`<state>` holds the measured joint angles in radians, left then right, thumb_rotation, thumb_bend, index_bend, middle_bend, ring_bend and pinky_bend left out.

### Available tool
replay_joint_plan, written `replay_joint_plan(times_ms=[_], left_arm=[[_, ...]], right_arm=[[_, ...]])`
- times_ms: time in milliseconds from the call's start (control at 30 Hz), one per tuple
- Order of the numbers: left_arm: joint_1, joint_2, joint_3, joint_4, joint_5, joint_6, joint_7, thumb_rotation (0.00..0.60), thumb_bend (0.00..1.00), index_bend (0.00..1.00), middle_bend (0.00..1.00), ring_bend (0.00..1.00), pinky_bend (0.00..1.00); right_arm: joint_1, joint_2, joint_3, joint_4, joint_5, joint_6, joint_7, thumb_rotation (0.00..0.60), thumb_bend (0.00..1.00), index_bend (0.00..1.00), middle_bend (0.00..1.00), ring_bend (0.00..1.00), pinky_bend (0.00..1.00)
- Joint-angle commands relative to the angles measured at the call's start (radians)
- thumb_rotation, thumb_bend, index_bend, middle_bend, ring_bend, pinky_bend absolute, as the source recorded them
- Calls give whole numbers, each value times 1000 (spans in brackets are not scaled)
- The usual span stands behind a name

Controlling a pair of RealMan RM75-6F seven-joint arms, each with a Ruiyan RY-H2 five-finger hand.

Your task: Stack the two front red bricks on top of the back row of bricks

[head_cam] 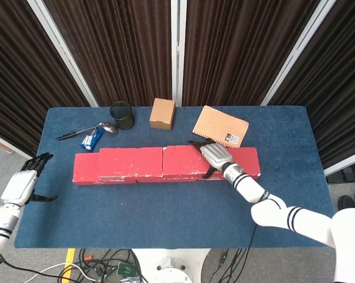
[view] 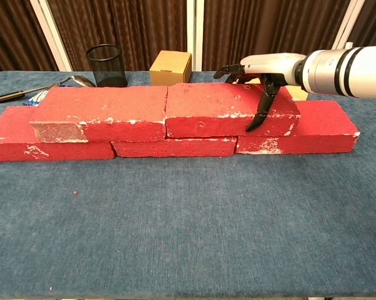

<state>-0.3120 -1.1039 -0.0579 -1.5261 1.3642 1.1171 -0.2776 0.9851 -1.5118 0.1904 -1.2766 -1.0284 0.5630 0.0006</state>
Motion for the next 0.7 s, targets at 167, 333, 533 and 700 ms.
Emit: replay_joint_plan(times_ms=[167,333,533,700], left_arm=[[1,2,1,-1,0,-1,0,600,0,5,0,0,0],[1,1,1,1,-1,-2,-3,600,0,6,0,0,0],[1,1,1,2,1,-2,-7,600,0,5,0,0,0],[2,3,1,3,1,-1,-10,600,0,6,0,0,0]], right_arm=[[4,-6,-2,5,1,-5,-1,600,0,0,235,224,0],[5,-10,-2,10,5,-5,-4,600,0,0,235,223,0],[7,-13,-3,10,12,-5,-9,600,0,0,234,224,0],[10,-12,-5,9,18,-12,-11,600,0,0,178,159,0]])
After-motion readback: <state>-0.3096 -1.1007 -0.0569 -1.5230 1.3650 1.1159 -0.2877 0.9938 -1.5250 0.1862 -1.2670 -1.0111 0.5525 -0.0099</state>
